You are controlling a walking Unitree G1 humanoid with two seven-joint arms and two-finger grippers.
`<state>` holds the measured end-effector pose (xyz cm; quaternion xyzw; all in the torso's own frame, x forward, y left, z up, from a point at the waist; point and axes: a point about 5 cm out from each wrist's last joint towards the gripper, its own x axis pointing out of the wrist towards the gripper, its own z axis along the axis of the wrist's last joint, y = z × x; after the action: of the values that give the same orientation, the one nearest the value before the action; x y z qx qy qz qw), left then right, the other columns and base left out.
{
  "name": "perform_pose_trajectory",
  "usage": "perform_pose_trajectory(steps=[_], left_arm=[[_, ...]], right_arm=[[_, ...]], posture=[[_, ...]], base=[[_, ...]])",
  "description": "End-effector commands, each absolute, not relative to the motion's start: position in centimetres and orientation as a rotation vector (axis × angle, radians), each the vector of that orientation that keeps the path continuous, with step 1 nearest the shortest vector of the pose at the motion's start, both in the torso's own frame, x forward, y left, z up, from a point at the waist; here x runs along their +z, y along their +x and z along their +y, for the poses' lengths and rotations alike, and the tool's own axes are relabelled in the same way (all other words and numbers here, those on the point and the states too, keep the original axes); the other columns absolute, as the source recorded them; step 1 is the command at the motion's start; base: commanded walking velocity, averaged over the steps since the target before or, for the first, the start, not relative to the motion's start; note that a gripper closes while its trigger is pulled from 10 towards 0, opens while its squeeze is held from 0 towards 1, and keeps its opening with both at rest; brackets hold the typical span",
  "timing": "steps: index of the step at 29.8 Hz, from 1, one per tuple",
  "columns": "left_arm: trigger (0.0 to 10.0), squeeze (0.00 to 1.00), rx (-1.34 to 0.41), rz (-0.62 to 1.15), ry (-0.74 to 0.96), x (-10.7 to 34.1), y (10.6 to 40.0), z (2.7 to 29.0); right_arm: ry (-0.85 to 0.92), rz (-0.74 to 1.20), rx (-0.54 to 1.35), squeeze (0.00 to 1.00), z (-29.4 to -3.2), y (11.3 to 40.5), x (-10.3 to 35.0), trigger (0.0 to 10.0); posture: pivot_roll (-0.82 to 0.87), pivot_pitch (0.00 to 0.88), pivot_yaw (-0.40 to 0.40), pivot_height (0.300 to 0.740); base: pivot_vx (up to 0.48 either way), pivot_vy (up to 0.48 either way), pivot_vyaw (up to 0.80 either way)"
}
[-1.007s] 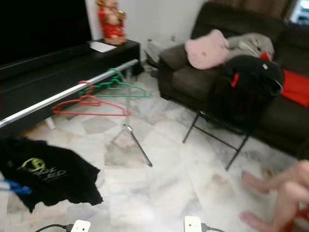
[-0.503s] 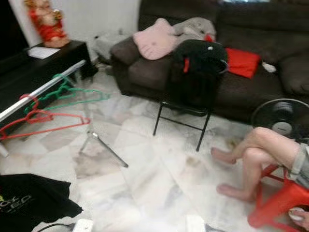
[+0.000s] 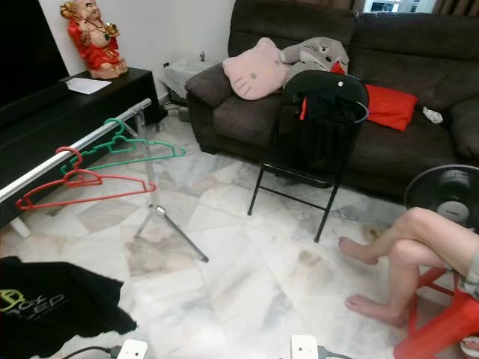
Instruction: Hang hanger
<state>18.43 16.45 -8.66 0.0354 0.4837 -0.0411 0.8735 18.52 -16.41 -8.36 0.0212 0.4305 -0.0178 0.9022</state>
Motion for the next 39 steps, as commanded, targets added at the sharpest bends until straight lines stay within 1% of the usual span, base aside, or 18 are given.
perform_pose_trajectory(steps=[1,6,39], left_arm=[[10.0,0.00,-0.087,1.014,0.074,-8.63,18.50,16.47],[10.0,0.00,-0.088,1.013,0.074,-8.61,18.55,16.47],[10.0,0.00,-0.094,1.011,0.073,-8.55,18.68,16.46]], right_arm=[[0.055,0.891,-0.052,0.00,-16.48,18.53,-8.37,10.0],[0.055,0.883,-0.053,0.00,-16.49,18.62,-8.30,10.0],[0.057,0.863,-0.063,0.00,-16.51,18.83,-8.16,10.0]], posture=[[0.02,0.000,0.026,0.740],[0.03,0.000,0.025,0.740],[0.03,0.000,0.023,0.740]], base=[[0.274,0.000,-0.79],[0.288,0.000,-0.72],[0.324,0.000,0.00]])
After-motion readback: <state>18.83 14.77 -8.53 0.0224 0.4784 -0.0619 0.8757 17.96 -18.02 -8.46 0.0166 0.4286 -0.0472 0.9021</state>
